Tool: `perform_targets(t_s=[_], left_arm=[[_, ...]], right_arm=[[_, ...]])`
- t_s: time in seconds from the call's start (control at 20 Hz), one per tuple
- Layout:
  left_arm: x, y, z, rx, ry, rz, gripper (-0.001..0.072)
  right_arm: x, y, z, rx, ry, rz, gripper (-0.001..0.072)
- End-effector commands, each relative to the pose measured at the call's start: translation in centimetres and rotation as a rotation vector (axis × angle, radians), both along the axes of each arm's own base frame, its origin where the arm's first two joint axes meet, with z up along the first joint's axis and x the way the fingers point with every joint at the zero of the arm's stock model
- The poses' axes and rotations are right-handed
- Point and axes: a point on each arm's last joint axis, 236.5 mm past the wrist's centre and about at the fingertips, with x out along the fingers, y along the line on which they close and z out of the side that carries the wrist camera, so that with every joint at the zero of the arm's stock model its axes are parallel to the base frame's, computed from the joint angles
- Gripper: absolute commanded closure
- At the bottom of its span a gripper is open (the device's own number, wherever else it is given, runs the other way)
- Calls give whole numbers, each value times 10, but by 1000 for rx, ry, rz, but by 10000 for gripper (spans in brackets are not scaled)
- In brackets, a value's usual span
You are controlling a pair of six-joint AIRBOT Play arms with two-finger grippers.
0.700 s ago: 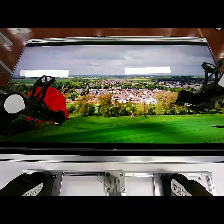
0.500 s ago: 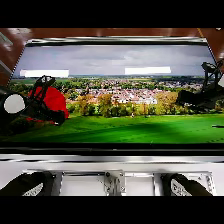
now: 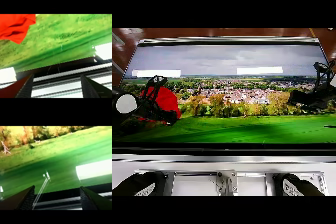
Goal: Fold the shirts.
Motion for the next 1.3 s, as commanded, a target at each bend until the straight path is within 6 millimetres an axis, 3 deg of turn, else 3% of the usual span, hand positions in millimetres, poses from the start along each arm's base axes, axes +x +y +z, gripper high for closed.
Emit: perform_targets(t_s=[0.0,0.1,0.3,0.4,0.5,0.65,0.85,0.95,1.1,1.25], left_arm=[[0,0,0,0,-1,0,12],[4,-1,1,-4,-17,-8,12],[37,-17,10,-67,-151,-13,11],[41,-31,12,-128,-166,-9,12],[49,-27,7,-118,-167,18,15],[70,36,-19,2,-109,197,3],[106,169,-47,26,-39,566,3],[109,212,-73,-41,31,718,1],[107,238,-124,-125,136,832,1],[140,226,-152,-257,90,830,0]], right_arm=[[26,-4,8,-11,-113,-12,34],[44,-6,16,-19,-199,-19,34],[74,-10,34,-34,-347,-30,34],[70,-9,32,-29,-330,-28,34],[68,-10,31,-38,-318,-12,34],[61,-9,22,-61,-271,57,34],[50,-7,3,-61,-179,99,34],[50,-6,-7,-52,-149,100,34],[54,-1,-25,-21,-106,100,34],[56,-1,-41,-12,-66,100,34]])
